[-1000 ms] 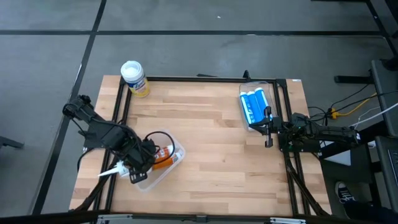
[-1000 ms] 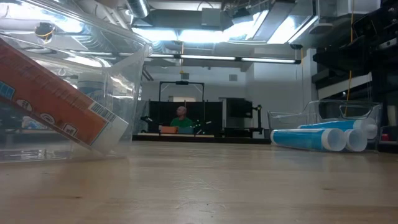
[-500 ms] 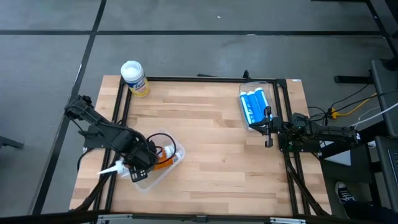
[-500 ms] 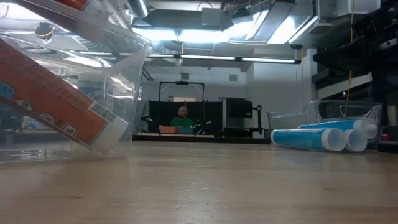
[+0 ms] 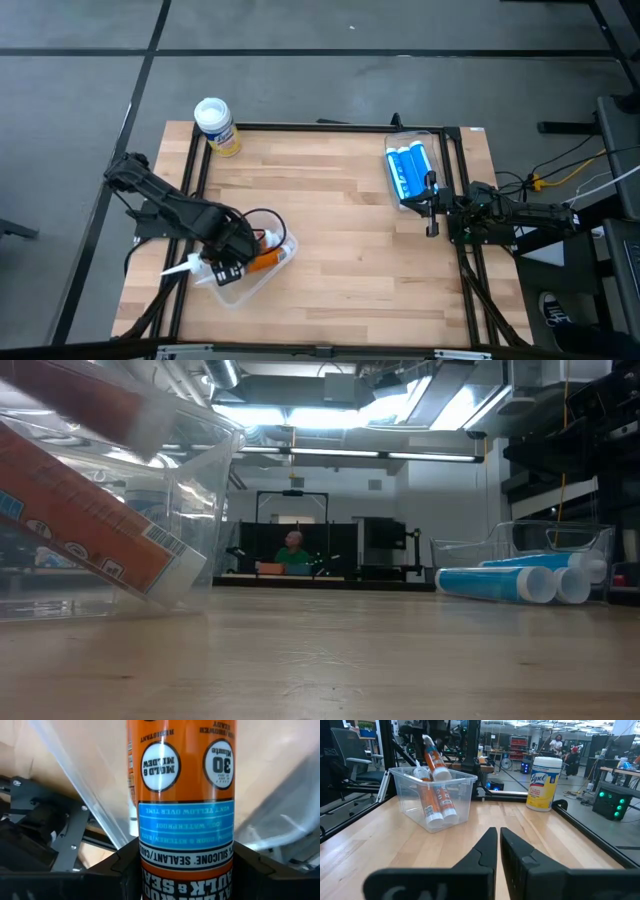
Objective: Pick & place silicon tubes, Sealant and Lysol wipes
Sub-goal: Put the orange sealant into the transparent container
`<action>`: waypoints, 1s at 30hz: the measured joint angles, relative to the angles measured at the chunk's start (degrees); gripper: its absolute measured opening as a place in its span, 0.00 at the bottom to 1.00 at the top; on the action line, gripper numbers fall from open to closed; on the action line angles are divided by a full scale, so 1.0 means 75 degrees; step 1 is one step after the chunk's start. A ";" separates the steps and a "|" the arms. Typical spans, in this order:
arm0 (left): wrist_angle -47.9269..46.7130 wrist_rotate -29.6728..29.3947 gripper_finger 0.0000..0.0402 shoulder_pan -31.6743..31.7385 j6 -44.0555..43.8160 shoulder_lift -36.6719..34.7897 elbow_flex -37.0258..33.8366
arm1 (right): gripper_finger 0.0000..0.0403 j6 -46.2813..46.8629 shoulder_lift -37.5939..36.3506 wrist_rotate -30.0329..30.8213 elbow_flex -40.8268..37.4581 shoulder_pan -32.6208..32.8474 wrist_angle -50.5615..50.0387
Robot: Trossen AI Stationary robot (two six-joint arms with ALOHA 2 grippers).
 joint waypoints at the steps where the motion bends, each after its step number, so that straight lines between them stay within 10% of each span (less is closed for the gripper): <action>1: 0.0020 -0.0002 0.49 0.0037 0.0055 0.0000 -0.0136 | 0.06 0.0000 0.0003 0.0000 -0.0001 -0.0001 -0.0003; 17: 0.0997 -0.0171 0.50 0.0426 0.0303 0.0003 -0.1218 | 0.06 0.0000 0.0001 0.0000 -0.0001 0.0002 -0.0002; 24: 0.1017 -0.0738 0.83 0.0363 0.0305 -0.0004 -0.1226 | 0.06 0.0000 0.0000 0.0000 -0.0001 0.0000 -0.0002; 30: 0.1032 -0.0891 0.89 0.0362 0.0304 -0.0003 -0.1226 | 0.06 0.0000 0.0001 0.0000 0.0000 0.0000 0.0000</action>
